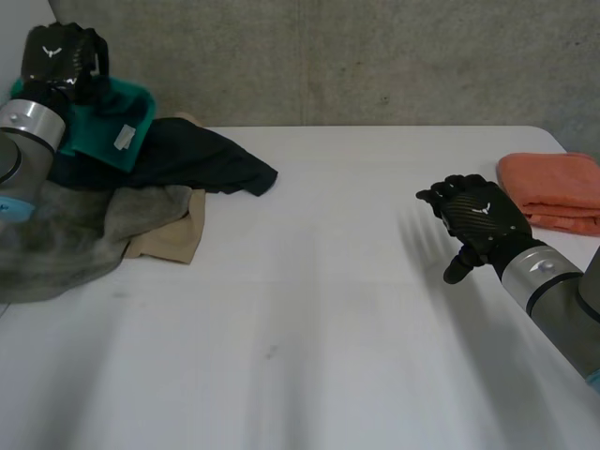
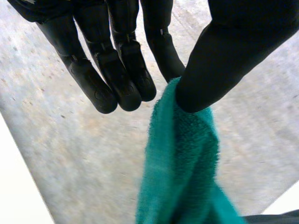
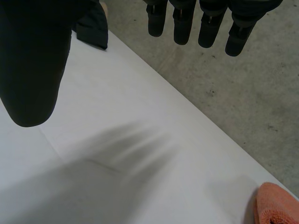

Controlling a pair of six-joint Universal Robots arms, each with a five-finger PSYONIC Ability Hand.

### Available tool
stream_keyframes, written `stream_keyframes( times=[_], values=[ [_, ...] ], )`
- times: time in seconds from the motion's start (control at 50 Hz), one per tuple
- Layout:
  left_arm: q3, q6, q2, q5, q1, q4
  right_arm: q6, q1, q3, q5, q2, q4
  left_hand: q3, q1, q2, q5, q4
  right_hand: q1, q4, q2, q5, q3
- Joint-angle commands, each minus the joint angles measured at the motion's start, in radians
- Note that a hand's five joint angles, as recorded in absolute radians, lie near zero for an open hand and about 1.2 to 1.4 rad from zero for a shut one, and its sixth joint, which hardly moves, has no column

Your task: Fold the laundry.

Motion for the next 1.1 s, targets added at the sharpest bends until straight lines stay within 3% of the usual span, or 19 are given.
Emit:
stream_keyframes(
  times=[0.02,0.14,0.24,0.44,0.5,0.54,0.58,0.62,0.72,0.94,1.1],
  values=[
    [-0.261,-0.209,0.236,0.018,-0.135,0.052,0.002,-0.008,-0.009,0.002,0.014,0.000,0.207,0.227,0.200,0.241,0.200,-0.047,-0.043,-0.034,-0.040,-0.035],
    [-0.316,-0.287,0.348,0.011,-0.323,0.016,0.003,-0.004,-0.008,0.002,0.012,0.009,0.207,0.227,0.200,0.241,0.200,-0.047,-0.043,-0.034,-0.040,-0.035],
    [-0.284,-0.301,0.347,-0.030,-0.468,-0.052,0.005,-0.010,-0.008,0.002,0.008,0.021,0.207,0.227,0.200,0.241,0.200,-0.047,-0.043,-0.034,-0.040,-0.035],
    [-0.239,-0.292,0.198,-0.078,-0.739,-0.199,0.013,-0.050,-0.024,0.020,0.007,0.035,0.207,0.227,0.200,0.241,0.200,-0.047,-0.043,-0.034,-0.040,-0.035],
    [-0.236,-0.267,0.143,-0.093,-0.798,-0.227,0.028,-0.060,-0.037,0.043,0.011,0.044,0.207,0.227,0.200,0.241,0.200,-0.047,-0.043,-0.034,-0.040,-0.035],
    [-0.235,-0.249,0.124,-0.108,-0.801,-0.234,0.039,-0.063,-0.041,0.049,0.012,0.052,0.059,0.079,0.052,0.093,0.052,-0.047,-0.043,-0.034,-0.040,-0.035],
    [-0.229,-0.232,0.126,-0.120,-0.799,-0.242,0.054,-0.063,-0.049,0.055,0.012,0.067,-0.278,-0.258,-0.285,-0.244,-0.285,-0.047,-0.043,-0.034,-0.040,-0.035],
    [-0.232,-0.218,0.141,-0.130,-0.793,-0.248,0.060,-0.062,-0.051,0.055,0.011,0.081,-0.452,-0.432,-0.459,-0.418,-0.459,-0.047,-0.043,-0.034,-0.040,-0.035],
    [-0.267,-0.151,0.234,-0.143,-0.708,-0.262,0.091,-0.051,-0.072,0.065,0.003,0.147,-0.672,-0.652,-0.679,-0.639,-0.679,-0.047,-0.043,-0.034,-0.040,-0.035],
    [-0.382,0.164,0.362,-0.095,-0.425,-0.300,0.183,0.032,-0.113,0.103,-0.022,0.362,-0.776,-0.756,-0.783,-0.742,-0.783,-0.047,-0.043,-0.034,-0.040,-0.035],
    [-0.370,0.429,0.231,0.069,-0.191,-0.368,0.149,0.093,-0.092,0.123,-0.012,0.357,-0.753,-0.733,-0.759,-0.719,-0.759,-0.047,-0.043,-0.034,-0.040,-0.035]
  ],
)
